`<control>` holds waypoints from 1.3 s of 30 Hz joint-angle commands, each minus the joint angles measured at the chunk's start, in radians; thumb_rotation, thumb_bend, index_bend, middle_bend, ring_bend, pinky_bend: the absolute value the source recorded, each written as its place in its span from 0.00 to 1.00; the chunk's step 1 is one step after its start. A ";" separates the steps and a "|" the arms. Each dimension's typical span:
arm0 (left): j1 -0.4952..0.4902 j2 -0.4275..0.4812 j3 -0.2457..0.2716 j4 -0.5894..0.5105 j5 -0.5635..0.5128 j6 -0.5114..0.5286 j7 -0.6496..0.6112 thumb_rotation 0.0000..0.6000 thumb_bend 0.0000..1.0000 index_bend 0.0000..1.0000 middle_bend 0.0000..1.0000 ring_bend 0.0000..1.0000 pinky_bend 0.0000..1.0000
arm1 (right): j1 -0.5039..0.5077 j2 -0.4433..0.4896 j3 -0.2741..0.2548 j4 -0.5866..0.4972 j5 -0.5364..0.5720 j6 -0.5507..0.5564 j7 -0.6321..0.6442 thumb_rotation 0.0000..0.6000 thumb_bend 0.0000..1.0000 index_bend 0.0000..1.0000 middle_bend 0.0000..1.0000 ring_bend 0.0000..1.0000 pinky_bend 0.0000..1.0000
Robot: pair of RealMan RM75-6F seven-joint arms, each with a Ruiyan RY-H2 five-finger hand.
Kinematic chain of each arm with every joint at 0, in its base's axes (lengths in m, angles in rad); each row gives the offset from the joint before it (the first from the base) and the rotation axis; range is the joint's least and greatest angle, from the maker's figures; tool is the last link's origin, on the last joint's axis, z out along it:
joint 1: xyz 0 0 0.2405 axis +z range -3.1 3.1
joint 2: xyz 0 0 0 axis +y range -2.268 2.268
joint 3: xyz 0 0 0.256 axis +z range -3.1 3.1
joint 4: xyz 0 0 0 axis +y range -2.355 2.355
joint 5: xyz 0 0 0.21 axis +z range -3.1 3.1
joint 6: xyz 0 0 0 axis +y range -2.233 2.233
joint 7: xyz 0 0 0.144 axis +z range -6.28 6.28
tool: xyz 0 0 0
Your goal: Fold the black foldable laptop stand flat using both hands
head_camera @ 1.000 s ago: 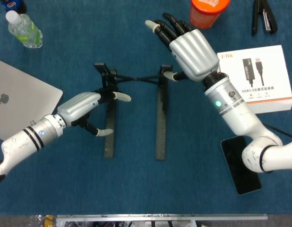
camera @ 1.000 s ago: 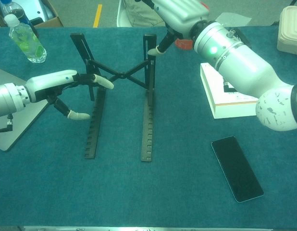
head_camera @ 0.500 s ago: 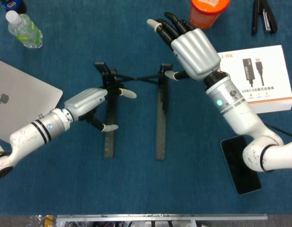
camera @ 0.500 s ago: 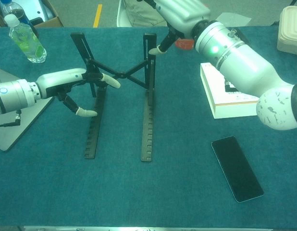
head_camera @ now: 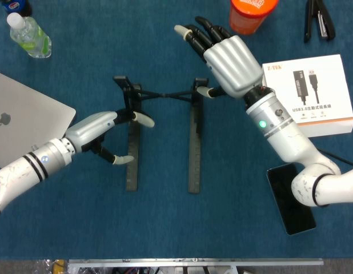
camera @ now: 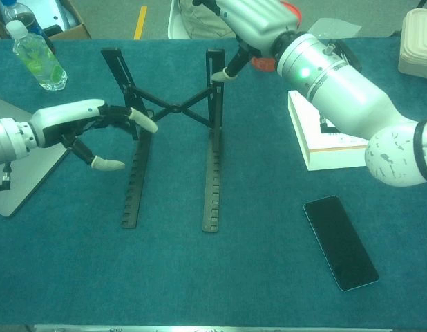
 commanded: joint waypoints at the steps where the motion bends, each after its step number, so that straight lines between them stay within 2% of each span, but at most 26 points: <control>1: 0.000 0.020 0.019 -0.011 0.007 0.000 -0.059 1.00 0.24 0.31 0.36 0.30 0.32 | 0.000 -0.001 -0.001 0.001 -0.001 0.001 0.001 1.00 0.08 0.00 0.14 0.04 0.21; 4: -0.006 0.017 0.021 -0.006 0.010 -0.006 -0.092 1.00 0.24 0.33 0.43 0.37 0.37 | -0.001 0.000 -0.001 0.002 0.000 0.000 0.000 1.00 0.08 0.00 0.14 0.04 0.21; 12: -0.056 -0.019 0.011 0.025 0.013 -0.039 -0.280 1.00 0.24 0.33 0.44 0.37 0.38 | 0.001 -0.003 0.001 0.006 0.006 0.000 -0.002 1.00 0.08 0.00 0.14 0.04 0.21; 15: -0.077 -0.040 0.005 0.055 0.013 -0.042 -0.392 1.00 0.24 0.33 0.44 0.37 0.38 | 0.002 -0.005 0.000 0.009 0.009 -0.003 -0.005 1.00 0.08 0.00 0.14 0.04 0.21; 19: -0.096 -0.068 0.003 0.105 0.021 -0.042 -0.481 1.00 0.24 0.33 0.44 0.36 0.38 | 0.004 -0.006 0.002 0.009 0.010 -0.003 -0.004 1.00 0.08 0.00 0.14 0.04 0.21; 26: -0.110 -0.122 0.000 0.199 0.003 -0.062 -0.516 1.00 0.24 0.33 0.43 0.34 0.38 | 0.006 -0.003 0.003 0.007 0.008 -0.002 -0.009 1.00 0.08 0.00 0.14 0.04 0.21; 31: -0.106 -0.142 0.009 0.245 0.004 -0.051 -0.545 1.00 0.24 0.33 0.37 0.22 0.36 | 0.005 -0.001 0.000 0.005 0.009 -0.002 -0.012 1.00 0.08 0.00 0.14 0.04 0.21; 37: -0.107 -0.150 0.016 0.277 0.008 -0.036 -0.561 1.00 0.24 0.33 0.37 0.23 0.35 | 0.008 -0.005 -0.002 0.007 0.009 -0.004 -0.015 1.00 0.08 0.00 0.14 0.04 0.21; 39: -0.105 -0.153 0.013 0.282 0.003 -0.032 -0.555 1.00 0.24 0.35 0.37 0.22 0.32 | 0.008 -0.006 -0.002 0.006 0.009 -0.003 -0.016 1.00 0.08 0.00 0.14 0.04 0.21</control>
